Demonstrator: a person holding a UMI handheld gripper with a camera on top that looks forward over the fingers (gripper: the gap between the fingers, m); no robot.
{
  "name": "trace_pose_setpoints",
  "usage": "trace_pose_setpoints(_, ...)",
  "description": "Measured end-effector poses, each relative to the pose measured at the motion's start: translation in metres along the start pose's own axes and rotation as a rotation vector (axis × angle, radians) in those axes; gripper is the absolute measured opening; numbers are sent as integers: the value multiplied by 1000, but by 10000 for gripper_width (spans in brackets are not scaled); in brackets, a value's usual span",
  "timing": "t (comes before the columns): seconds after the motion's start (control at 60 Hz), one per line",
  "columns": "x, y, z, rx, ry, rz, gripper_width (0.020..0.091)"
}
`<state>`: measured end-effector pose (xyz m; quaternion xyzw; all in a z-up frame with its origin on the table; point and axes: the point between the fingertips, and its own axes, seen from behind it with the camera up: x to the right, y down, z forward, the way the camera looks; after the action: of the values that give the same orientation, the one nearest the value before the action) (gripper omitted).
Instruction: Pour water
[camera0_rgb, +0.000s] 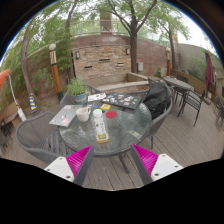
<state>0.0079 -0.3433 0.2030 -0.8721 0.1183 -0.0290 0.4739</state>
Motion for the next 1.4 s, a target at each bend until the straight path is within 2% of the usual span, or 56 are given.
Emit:
trace_pose_setpoints(0.2,-38,12,23,33,-42,-22,833)
trace_pose_setpoints(0.367,-61,13,80,142,-68,1,830)
trace_pose_setpoints(0.6,-61,1,211,303,-81,38,836)
trace_pose_setpoints(0.683,-70,1,250,316,-120,28,837)
trace_pose_setpoints(0.867,-68,-35,290,439,-80,-74,838)
trace_pose_setpoints(0.883,-71,-39,291,449,-83,-79,816)
trace_pose_setpoints(0.9,-73,-38,295,439,-85,-82,753)
trace_pose_setpoints(0.917,-75,-39,297,432,-89,-83,622)
trace_pose_setpoints(0.933,-76,-39,299,428,-94,-80,593)
trace_pose_setpoints(1.017,-75,-41,303,420,-89,-70,585)
trace_pose_setpoints(1.033,-76,-40,304,413,-89,-74,562)
trace_pose_setpoints(1.2,-77,-39,305,406,-109,-69,562)
trace_pose_setpoints(1.233,-76,-40,305,402,-104,-65,532)
trace_pose_setpoints(1.333,-75,-40,310,337,-92,-62,480)
trace_pose_setpoints(1.4,-72,-41,318,249,-80,-93,470)
